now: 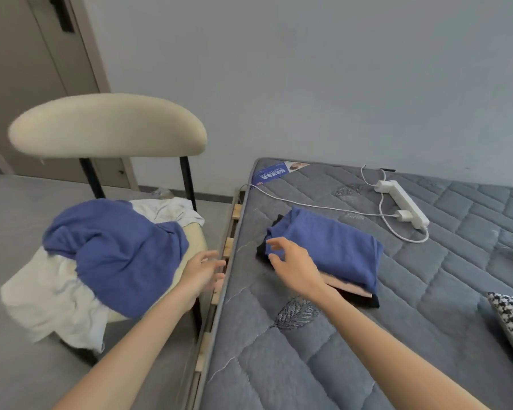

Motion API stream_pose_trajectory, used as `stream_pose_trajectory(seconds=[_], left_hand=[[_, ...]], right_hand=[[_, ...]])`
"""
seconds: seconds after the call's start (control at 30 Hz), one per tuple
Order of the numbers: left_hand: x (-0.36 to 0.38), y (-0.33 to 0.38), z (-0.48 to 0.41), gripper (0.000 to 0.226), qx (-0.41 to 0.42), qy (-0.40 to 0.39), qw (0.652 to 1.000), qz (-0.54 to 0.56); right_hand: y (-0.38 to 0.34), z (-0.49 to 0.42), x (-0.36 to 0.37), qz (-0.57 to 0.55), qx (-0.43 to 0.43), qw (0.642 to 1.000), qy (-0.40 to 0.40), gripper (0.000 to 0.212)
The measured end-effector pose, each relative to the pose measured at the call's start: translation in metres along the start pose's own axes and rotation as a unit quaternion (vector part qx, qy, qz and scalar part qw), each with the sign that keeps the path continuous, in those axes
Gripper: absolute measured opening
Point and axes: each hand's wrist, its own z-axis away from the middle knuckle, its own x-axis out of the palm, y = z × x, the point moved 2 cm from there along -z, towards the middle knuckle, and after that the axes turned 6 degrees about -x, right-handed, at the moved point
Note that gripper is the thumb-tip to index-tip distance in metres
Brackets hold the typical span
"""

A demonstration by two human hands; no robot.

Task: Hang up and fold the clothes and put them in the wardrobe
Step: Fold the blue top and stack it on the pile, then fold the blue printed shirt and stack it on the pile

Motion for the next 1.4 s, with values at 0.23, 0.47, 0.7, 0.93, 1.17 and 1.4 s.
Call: stream_pose_trajectory(seconds=[0.23, 0.47, 0.7, 0.93, 1.17, 1.4], left_hand=[[-0.097, -0.042, 0.041, 0.031, 0.013, 0.093, 0.996, 0.003], [-0.19, -0.081, 0.055, 0.035, 0.028, 0.183, 0.983, 0.008], [-0.245, -0.1, 0.032, 0.052, 0.089, 0.223, 0.947, -0.212], [-0.249, -0.121, -0.012, 0.06, 0.081, 0.195, 0.885, -0.416], [-0.246, -0.128, -0.033, 0.065, 0.05, 0.174, 0.889, -0.421], [-0.244, -0.102, -0.008, 0.075, 0.121, 0.199, 0.913, -0.334]], right_hand=[[-0.056, 0.011, 0.061, -0.042, -0.033, 0.995, -0.089, 0.036], [-0.099, -0.001, 0.157, -0.06, -0.014, 0.986, -0.152, 0.038], [-0.108, -0.025, 0.236, -0.116, 0.068, 0.973, -0.185, 0.054], [-0.098, -0.052, 0.276, -0.196, 0.144, 0.968, -0.069, 0.053], [-0.099, -0.075, 0.276, -0.181, 0.121, 0.974, -0.059, 0.028], [-0.146, -0.089, 0.208, -0.292, 0.043, 0.955, 0.006, 0.022]])
